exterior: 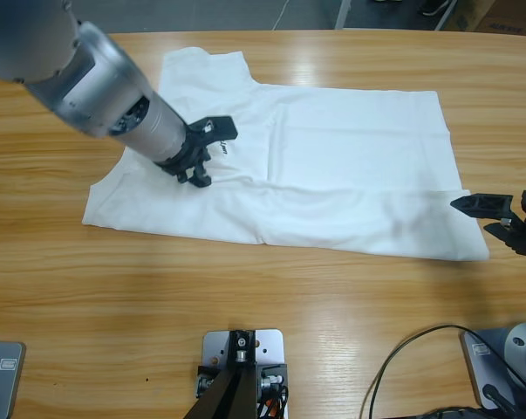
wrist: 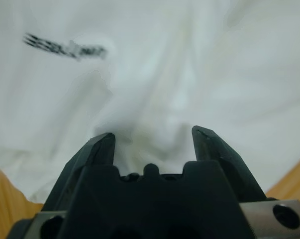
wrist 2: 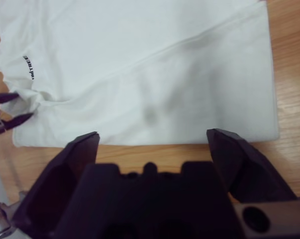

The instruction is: Fold clothes

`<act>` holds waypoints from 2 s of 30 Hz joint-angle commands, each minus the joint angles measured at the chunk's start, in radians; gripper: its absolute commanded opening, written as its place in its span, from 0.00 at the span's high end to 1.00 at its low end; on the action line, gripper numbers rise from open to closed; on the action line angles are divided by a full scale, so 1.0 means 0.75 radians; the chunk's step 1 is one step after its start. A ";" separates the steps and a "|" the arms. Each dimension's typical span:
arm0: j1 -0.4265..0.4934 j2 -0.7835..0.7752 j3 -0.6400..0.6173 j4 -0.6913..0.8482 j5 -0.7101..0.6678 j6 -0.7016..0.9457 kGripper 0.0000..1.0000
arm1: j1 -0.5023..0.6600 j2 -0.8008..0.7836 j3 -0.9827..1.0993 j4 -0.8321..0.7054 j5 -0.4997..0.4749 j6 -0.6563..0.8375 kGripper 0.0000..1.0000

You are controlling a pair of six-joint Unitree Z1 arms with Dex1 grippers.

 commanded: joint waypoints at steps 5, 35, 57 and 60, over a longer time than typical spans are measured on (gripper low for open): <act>0.040 0.137 0.022 0.019 -0.138 0.032 0.40 | 0.016 -0.136 0.074 0.017 -0.002 -0.002 0.12; -0.005 0.100 0.045 0.136 -0.121 0.052 0.44 | 0.016 -0.155 0.082 0.025 -0.038 0.000 0.20; -0.005 0.098 -0.048 0.135 -0.025 -0.007 0.55 | 0.016 -0.136 0.094 -0.002 -0.033 -0.013 0.24; -0.004 0.111 -0.048 0.134 -0.030 -0.005 0.59 | 0.017 -0.136 0.096 -0.006 -0.034 -0.013 0.24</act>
